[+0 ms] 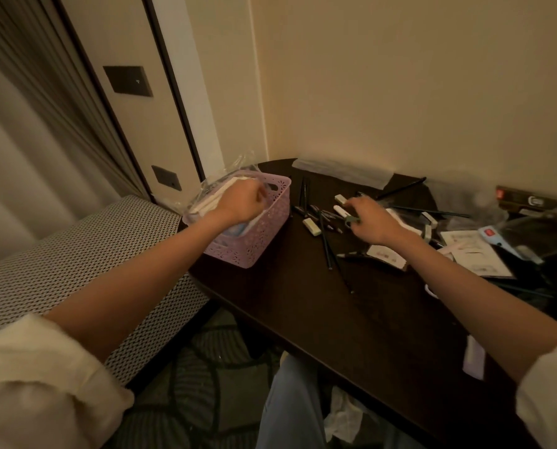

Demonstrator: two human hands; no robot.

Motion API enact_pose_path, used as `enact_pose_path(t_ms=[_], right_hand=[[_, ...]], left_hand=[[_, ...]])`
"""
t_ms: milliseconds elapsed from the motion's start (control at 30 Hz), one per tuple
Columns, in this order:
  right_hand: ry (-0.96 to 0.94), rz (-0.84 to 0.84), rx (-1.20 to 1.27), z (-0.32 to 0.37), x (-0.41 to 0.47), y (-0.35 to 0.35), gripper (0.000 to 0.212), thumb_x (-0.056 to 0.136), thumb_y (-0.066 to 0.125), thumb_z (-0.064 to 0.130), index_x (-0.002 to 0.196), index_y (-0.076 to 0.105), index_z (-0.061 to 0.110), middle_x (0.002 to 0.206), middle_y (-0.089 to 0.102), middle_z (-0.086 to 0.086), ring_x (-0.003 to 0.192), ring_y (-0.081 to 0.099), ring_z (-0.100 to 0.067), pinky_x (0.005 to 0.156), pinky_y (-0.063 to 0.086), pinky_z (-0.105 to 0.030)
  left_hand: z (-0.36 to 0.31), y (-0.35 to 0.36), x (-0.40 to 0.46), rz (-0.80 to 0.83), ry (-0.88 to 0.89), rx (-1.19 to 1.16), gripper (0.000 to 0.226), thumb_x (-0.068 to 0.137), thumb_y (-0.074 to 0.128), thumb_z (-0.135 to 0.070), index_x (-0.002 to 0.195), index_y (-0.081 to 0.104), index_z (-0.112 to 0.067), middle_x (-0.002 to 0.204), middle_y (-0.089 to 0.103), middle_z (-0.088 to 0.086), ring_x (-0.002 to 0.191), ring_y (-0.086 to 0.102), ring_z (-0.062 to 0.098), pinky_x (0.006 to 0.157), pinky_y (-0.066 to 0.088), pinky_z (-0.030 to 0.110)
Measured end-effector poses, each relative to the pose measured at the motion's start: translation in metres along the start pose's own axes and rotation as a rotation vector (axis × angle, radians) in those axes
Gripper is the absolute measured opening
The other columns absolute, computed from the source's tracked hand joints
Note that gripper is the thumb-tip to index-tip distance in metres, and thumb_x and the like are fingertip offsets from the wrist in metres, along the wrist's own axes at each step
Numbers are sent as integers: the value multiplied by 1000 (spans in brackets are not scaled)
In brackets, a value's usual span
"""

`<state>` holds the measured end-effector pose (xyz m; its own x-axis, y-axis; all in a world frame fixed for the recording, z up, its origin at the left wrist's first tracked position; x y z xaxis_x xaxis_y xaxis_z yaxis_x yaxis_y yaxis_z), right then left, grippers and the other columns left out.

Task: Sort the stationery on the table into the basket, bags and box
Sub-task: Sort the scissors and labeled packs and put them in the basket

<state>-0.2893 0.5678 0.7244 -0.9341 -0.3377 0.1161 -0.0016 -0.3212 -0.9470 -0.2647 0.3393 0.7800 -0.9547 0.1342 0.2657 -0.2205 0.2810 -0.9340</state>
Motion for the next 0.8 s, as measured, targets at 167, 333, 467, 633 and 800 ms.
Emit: enact_pose_path(t_ms=[167, 333, 467, 633, 800], right_hand=[[332, 24, -152, -81, -28, 3, 48, 87, 64, 35, 123, 52, 6, 126, 53, -18, 116, 50, -35, 91, 46, -42], [320, 76, -233, -98, -43, 14, 57, 87, 59, 52, 123, 51, 9, 125, 53, -17, 115, 50, -33, 90, 44, -40], [317, -9, -242, -96, -44, 7, 41, 92, 58, 32, 125, 55, 8, 125, 55, -16, 114, 52, -32, 94, 46, -41], [295, -50, -252, -95, -46, 2, 24, 90, 55, 11, 112, 61, 5, 116, 59, -15, 106, 57, -30, 82, 48, -35], [327, -125, 10, -113, -40, -6, 36, 82, 66, 7, 117, 62, 3, 117, 62, -14, 108, 58, -28, 90, 50, -38]], left_hand=[[-72, 25, -9, 15, 109, -133, 26, 91, 61, -16, 115, 65, -10, 106, 70, 4, 95, 65, 16, 81, 52, 27], [-107, 58, -4, 80, 122, -212, 27, 90, 64, -19, 117, 65, -13, 107, 70, 3, 97, 65, 13, 85, 56, 34], [-112, 77, 3, 94, 63, -303, 25, 89, 64, -16, 114, 67, -12, 107, 70, 4, 100, 65, 15, 89, 54, 33], [-110, 102, 10, 112, -41, -389, 21, 89, 64, -15, 109, 69, -14, 108, 69, 2, 100, 63, 13, 83, 48, 23], [-115, 117, 24, 149, -94, -437, 19, 89, 64, -14, 107, 71, -13, 107, 70, 4, 101, 63, 14, 88, 51, 29]])
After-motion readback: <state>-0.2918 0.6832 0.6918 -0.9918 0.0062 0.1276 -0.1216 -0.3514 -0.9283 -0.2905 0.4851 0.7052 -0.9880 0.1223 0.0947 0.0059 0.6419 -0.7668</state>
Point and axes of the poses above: each hand's wrist, its own x-axis towards the middle knuckle, its own y-axis out of the palm, z = x × y, the point moved 9 cm from there along x, towards the middle knuckle
